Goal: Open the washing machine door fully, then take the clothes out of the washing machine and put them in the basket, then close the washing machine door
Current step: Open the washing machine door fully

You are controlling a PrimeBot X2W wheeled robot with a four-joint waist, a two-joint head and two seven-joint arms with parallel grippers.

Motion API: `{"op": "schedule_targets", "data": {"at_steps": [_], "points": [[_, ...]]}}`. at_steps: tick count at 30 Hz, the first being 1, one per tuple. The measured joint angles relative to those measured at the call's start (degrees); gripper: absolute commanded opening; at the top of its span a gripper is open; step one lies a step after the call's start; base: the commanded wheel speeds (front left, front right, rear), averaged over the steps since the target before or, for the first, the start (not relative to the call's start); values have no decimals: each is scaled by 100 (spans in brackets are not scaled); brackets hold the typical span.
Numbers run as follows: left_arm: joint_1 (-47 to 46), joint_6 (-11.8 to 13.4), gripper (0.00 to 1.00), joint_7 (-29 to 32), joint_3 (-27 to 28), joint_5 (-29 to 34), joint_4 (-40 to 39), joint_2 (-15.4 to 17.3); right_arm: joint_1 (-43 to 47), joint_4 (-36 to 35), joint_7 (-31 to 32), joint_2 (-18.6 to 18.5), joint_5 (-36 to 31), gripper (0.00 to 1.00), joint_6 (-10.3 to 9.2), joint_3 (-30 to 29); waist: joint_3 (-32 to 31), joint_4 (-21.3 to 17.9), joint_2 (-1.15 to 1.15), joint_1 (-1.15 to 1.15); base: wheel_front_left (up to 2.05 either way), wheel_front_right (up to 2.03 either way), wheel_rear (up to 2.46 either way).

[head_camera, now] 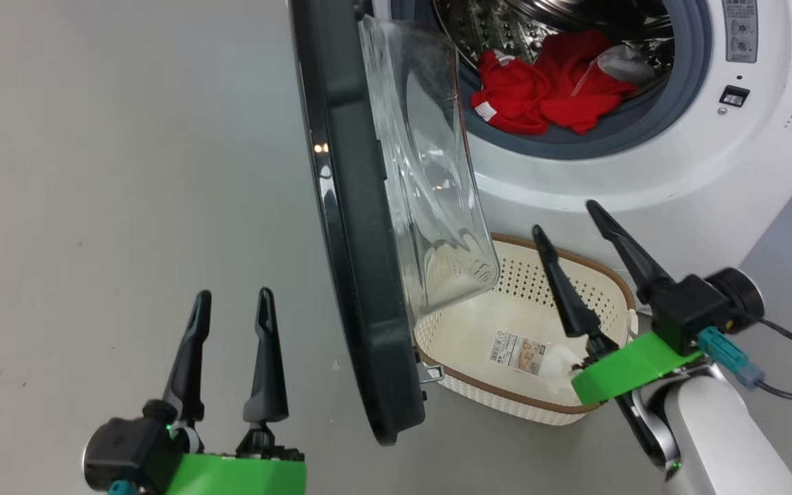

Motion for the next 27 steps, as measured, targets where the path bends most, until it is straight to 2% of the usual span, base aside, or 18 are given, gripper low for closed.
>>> {"op": "schedule_targets", "data": {"at_steps": [4,11,22,23,24,25,27], "points": [[70,1,100,0,7,3,18,8,327,-67,-71,48,-94,100,4,-249,-32,27,0,0,0,0,0],[76,1,100,0,-7,1,65,11,723,-208,-151,69,55,100,4,-236,-34,11,0,0,0,0,0],[77,1,100,0,-38,-5,134,11,846,-244,-156,69,75,100,4,-236,-76,-4,0,0,0,0,0],[77,1,69,0,-42,4,140,11,847,-244,-156,69,86,100,4,-236,-81,-2,0,0,0,0,0],[77,1,25,0,-42,37,138,11,847,-244,-157,69,105,100,4,-236,-84,1,0,0,0,0,0],[77,1,0,0,-42,78,125,11,847,-244,-157,70,127,100,4,-236,-85,3,0,0,0,0,0],[77,1,0,0,-42,147,35,12,848,-242,-158,70,127,100,4,-235,-80,3,0,0,0,0,0]]}}
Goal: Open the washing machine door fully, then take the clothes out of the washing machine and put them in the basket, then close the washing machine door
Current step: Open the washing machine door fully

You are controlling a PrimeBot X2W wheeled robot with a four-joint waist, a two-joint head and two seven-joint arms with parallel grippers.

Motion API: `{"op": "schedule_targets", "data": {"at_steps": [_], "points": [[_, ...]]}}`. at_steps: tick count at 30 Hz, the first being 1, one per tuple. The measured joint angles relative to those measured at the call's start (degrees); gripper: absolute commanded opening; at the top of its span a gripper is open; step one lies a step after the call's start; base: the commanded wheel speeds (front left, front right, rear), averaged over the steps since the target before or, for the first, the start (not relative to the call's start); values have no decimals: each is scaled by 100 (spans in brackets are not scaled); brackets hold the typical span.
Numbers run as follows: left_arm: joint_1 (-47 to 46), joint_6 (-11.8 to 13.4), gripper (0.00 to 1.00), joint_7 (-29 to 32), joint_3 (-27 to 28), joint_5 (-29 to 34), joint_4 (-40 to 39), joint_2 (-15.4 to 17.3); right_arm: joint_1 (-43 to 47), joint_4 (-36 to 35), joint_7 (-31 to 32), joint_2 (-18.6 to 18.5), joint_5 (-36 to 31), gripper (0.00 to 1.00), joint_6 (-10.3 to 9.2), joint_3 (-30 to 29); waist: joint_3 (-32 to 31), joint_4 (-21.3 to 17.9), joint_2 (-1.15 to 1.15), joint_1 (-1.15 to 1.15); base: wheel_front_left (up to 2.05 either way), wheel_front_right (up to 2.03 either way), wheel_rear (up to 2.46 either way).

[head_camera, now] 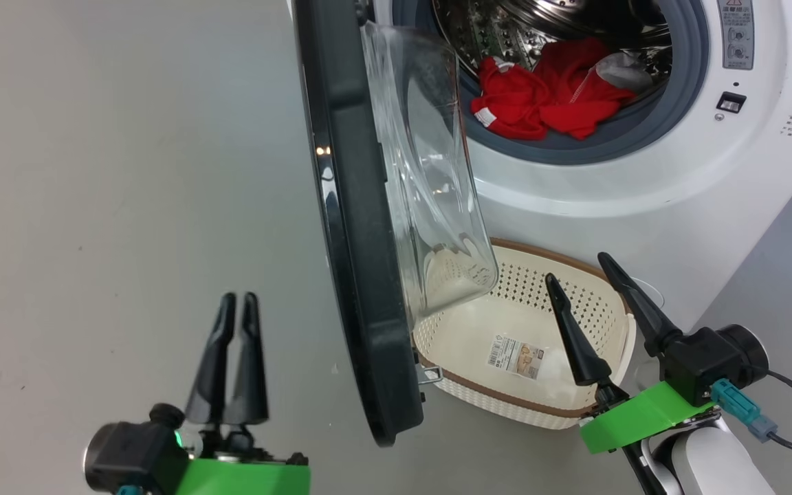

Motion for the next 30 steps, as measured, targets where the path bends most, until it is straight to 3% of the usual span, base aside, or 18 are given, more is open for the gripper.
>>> {"op": "schedule_targets", "data": {"at_steps": [8,13,18,30], "points": [[-15,0,0,0,-136,341,-801,2,0,16,-40,1,44,100,0,5,32,-25,0,-1,0,0,0],[-101,-93,0,-1,-514,555,-1461,12,0,40,-40,1,47,100,0,5,32,-35,0,0,0,0,0],[-303,-318,0,113,-1084,541,-1579,23,-1,57,-40,1,49,100,0,12,51,-61,0,0,0,0,0],[-459,-464,0,715,-1908,-96,-1074,42,-7,62,-40,1,90,100,0,20,165,-194,0,0,0,0,0]]}}
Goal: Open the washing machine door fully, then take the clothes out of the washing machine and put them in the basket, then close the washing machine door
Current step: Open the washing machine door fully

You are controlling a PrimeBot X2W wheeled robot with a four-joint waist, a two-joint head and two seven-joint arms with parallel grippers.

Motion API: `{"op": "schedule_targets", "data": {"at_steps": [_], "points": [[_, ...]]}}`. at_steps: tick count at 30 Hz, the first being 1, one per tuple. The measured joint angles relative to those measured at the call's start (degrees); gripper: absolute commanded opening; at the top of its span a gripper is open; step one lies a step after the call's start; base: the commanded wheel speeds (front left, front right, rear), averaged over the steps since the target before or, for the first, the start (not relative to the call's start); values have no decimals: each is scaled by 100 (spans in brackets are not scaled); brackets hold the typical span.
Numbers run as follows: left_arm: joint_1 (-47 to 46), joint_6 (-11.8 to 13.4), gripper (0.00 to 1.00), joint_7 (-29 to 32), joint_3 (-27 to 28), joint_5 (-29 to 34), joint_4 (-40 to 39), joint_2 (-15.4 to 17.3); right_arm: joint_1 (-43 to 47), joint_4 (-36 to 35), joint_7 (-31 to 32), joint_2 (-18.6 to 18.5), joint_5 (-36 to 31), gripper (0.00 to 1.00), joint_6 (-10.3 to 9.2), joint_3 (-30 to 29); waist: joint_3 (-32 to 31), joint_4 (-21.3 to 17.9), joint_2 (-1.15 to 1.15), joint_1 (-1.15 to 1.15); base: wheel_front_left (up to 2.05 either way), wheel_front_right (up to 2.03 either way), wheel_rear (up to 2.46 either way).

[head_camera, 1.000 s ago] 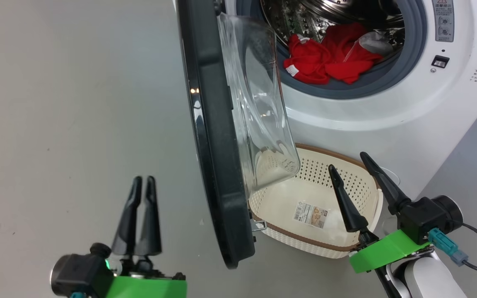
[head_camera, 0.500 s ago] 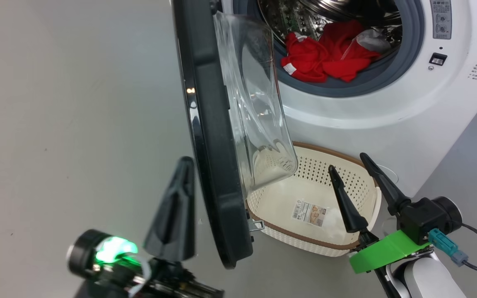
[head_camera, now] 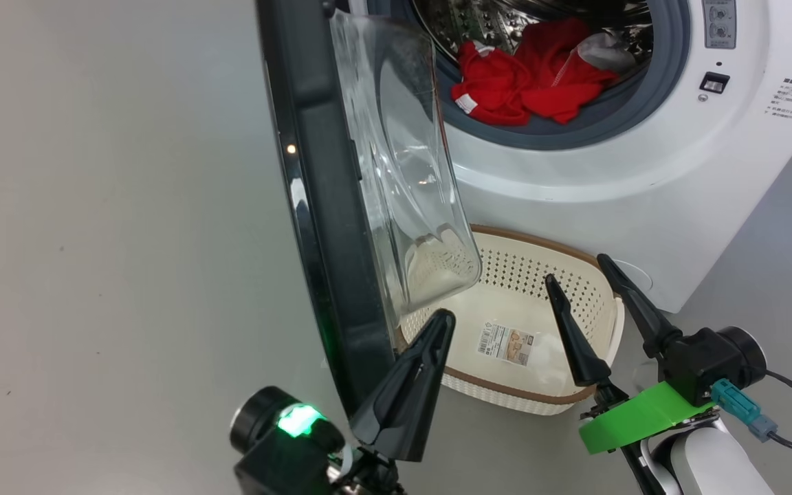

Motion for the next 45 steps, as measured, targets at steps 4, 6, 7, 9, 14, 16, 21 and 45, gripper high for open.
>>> {"op": "schedule_targets", "data": {"at_steps": [4,6,7,9,14,16,21,45], "points": [[-79,12,0,62,-79,-205,297,2,-12,0,0,0,7,100,0,7,37,-45,0,0,0,0,0],[-79,96,0,94,-82,-277,472,4,-13,-3,0,0,8,100,0,13,53,-71,0,0,0,0,0],[-80,113,0,100,-80,-293,548,5,-13,-5,0,0,8,100,0,16,62,-83,0,0,0,0,0],[-81,221,0,102,-69,-327,694,5,-13,-7,0,0,8,100,0,19,81,-105,0,0,0,0,0],[-104,388,0,122,21,-385,975,4,-18,-11,0,0,9,100,0,20,132,-139,0,0,0,0,0],[-118,421,0,83,69,-388,1077,11,-20,-12,0,0,10,100,0,19,146,-143,0,0,0,0,0],[-181,498,0,-11,85,-365,1215,9,-29,-15,0,0,48,100,0,16,171,-120,0,0,0,0,0],[56,964,0,19,367,-328,1001,232,-38,37,0,0,49,100,0,43,107,376,0,0,0,0,0]]}}
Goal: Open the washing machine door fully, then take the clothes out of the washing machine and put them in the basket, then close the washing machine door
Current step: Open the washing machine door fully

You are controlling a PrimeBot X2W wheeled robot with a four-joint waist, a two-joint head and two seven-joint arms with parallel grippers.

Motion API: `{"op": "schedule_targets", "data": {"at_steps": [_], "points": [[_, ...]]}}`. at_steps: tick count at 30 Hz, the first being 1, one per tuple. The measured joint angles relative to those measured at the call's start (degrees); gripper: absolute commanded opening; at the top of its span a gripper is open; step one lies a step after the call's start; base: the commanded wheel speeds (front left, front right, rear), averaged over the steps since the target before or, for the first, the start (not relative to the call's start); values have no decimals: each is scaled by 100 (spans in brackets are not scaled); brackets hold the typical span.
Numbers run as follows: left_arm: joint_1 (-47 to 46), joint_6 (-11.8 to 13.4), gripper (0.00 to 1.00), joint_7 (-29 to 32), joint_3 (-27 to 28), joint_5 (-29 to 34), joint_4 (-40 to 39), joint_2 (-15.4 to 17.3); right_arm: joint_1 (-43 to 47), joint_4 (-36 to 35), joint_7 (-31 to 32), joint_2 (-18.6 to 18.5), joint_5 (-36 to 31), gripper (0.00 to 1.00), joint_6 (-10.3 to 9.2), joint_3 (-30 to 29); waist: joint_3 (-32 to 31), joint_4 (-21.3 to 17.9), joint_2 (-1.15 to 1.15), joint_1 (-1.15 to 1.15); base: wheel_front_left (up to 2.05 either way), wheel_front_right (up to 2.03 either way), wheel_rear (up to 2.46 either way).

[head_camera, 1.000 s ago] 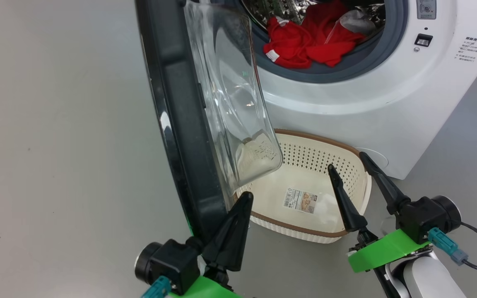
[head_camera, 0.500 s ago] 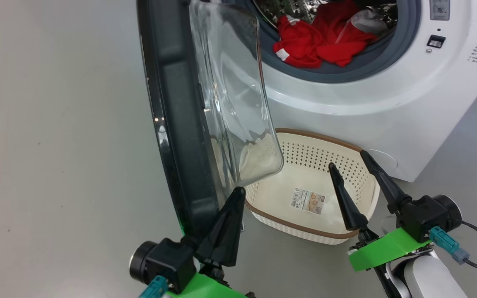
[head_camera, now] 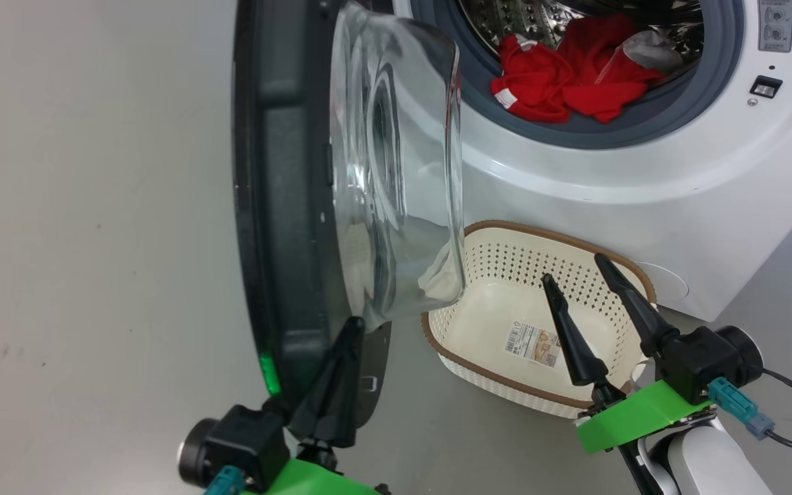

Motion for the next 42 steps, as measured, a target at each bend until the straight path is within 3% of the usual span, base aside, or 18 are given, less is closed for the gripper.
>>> {"op": "schedule_targets", "data": {"at_steps": [27,42], "points": [[381,802,0,-389,985,60,22,428,2,29,26,0,-59,100,0,126,128,13,0,0,0,0,0],[287,921,0,-636,1532,19,434,479,2,-93,211,-3,-160,100,0,113,283,15,0,0,0,0,0]]}}
